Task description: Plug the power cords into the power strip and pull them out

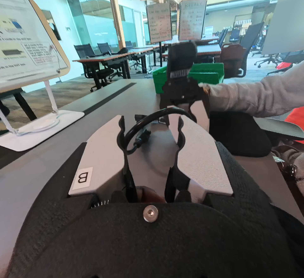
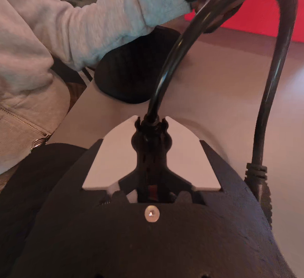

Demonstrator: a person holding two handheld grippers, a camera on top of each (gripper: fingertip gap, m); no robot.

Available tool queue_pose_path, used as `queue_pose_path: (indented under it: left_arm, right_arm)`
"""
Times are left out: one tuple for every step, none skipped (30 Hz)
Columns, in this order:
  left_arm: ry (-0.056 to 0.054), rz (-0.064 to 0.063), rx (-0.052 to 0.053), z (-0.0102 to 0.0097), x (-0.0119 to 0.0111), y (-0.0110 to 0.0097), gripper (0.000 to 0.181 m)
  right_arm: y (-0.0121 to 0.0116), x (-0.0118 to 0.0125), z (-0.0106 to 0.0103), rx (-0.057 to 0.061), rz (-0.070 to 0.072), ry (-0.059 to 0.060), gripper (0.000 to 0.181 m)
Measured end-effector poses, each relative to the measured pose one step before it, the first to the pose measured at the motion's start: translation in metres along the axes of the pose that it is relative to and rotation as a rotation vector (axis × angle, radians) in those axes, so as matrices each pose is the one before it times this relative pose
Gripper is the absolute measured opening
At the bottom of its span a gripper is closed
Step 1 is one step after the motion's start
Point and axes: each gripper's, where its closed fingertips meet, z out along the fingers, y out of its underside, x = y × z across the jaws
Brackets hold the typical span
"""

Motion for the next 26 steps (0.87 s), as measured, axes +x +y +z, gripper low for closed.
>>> queue_pose_path:
  left_arm:
    - [-0.0035, -0.0013, 0.0301, -0.00263, -0.00047, -0.00514, 0.061]
    - [0.0004, -0.0043, 0.033, -0.00277, 0.00005, -0.00597, 0.059]
    - [0.0182, -0.012, 0.0327, -0.00232, 0.00266, -0.00576, 0.057]
    - [0.0467, -0.0268, 0.0184, -0.00065, 0.00682, -0.0028, 0.055]
    - [0.0601, -0.0375, -0.0167, 0.0023, 0.00858, 0.00368, 0.055]
    - [0.0525, -0.0396, -0.0577, 0.00593, 0.00669, 0.01112, 0.055]
    - [0.0282, -0.0263, -0.0927, 0.00946, 0.00235, 0.01696, 0.056]
    - [0.0014, -0.007, -0.1042, 0.01262, -0.00179, 0.01834, 0.058]
    - [-0.0038, 0.0028, -0.1037, 0.01449, -0.00219, 0.01773, 0.063]
    - [-0.0007, 0.0059, -0.1019, 0.0147, -0.00122, 0.01662, 0.069]
    - [0.0139, 0.0082, -0.0948, 0.01325, 0.00154, 0.01491, 0.071]
    - [0.0168, 0.0112, -0.0815, 0.01092, 0.00223, 0.01293, 0.071]
    - [-0.0063, 0.0134, -0.0589, 0.00884, -0.00086, 0.00961, 0.068]
    - [-0.0105, 0.0214, -0.0281, 0.0073, -0.00119, 0.00486, 0.062]
    - [-0.0027, 0.0243, -0.0087, 0.00542, 0.00047, 0.00129, 0.054]
    - [-0.0119, 0.015, -0.0121, 0.00264, -0.00088, 0.00076, 0.047]
    - [-0.0132, 0.0014, 0.0025, 0.00045, -0.00205, -0.00028, 0.042]
    - [0.0071, -0.0113, 0.0016, -0.00027, 0.00012, 0.00017, 0.042]
    - [0.0033, -0.009, -0.0004, -0.00009, -0.00026, 0.00015, 0.042]
    - [0.0007, -0.0019, -0.0006, 0.00022, -0.00011, 0.00002, 0.042]
    - [0.0004, -0.0003, -0.0001, -0.00008, 0.00004, 0.00007, 0.042]
    - [0.0008, -0.0008, -0.0001, 0.0, 0.00016, 0.00001, 0.042]
    - [0.0015, -0.0022, -0.0001, 0.00004, -0.00005, -0.00001, 0.042]
    - [-0.0001, -0.0018, 0.0005, -0.00016, -0.0005, -0.00003, 0.042]
    - [0.0035, -0.0016, -0.001, -0.00019, -0.00017, 0.00037, 0.042]
    - [-0.0017, -0.0038, 0.0009, -0.00031, -0.00073, -0.00007, 0.042]
  right_arm:
    - [-0.00123, 0.00537, -0.0006, 0.0243, 0.0007, 0.0256, 0.026]
    - [0.00034, 0.00777, -0.00248, 0.0135, 0.0014, 0.0331, 0.026]
    - [0.00047, 0.0079, -0.00297, 0.0167, -0.0014, 0.0342, 0.025]
    - [-0.00054, 0.00688, -0.00287, 0.0197, -0.0086, 0.0328, 0.025]
    - [-0.00111, 0.00325, -0.00215, 0.0157, -0.0084, 0.0144, 0.025]
    - [-0.00046, 0.0006, -0.00116, 0.0066, -0.0054, 0.0002, 0.025]
    - [0.00025, -0.00007, -0.00003, 0.0, -0.0006, -0.0011, 0.025]
    - [0.0005, -0.0008, 0.00062, -0.0041, -0.0009, -0.0051, 0.025]
    - [0.00069, -0.00084, 0.00071, -0.0054, -0.0024, -0.0043, 0.025]
    - [0.00037, 0.00045, 0.00061, -0.0026, -0.001, 0.0041, 0.025]
    - [0.00029, 0.00093, 0.00034, -0.0002, -0.0001, 0.008, 0.025]
    - [0.00007, 0.00073, 0.00003, 0.0027, -0.0002, 0.0071, 0.025]
    - [-0.0003, 0.00005, -0.00014, 0.005, -0.0039, 0.0055, 0.025]
    - [-0.00026, -0.00045, -0.00019, 0.0045, -0.0084, 0.0037, 0.025]
    - [-0.00043, -0.00045, -0.00015, 0.0046, -0.0095, 0.0043, 0.025]
    - [-0.00133, -0.00033, -0.00076, 0.0101, -0.0091, 0.0055, 0.026]
    - [-0.0026, 0.00218, -0.00201, 0.0181, -0.0023, 0.0222, 0.031]
    - [-0.00187, 0.00391, -0.00335, 0.0103, 0.0039, 0.0317, 0.039]
    - [-0.00007, 0.00294, -0.00385, -0.0044, 0.0107, 0.0227, 0.039]
    - [0.00176, 0.00035, -0.00286, -0.0181, 0.014, 0.0075, 0.039]
    - [0.00265, -0.00192, -0.00054, -0.0164, 0.0129, -0.0033, 0.038]
    - [0.0037, -0.00252, 0.00225, -0.0116, 0.0134, -0.0052, 0.036]
    - [0.00545, -0.00141, 0.00464, -0.0169, 0.0117, -0.0018, 0.029]
    - [0.0049, -0.00206, 0.00387, -0.0286, -0.0003, -0.0128, 0.026]
    - [-0.00034, 0.00052, 0.00038, -0.0066, -0.0056, 0.0043, 0.025]
    - [-0.00029, 0.00078, -0.00007, 0.0066, 0.0014, 0.0019, 0.025]
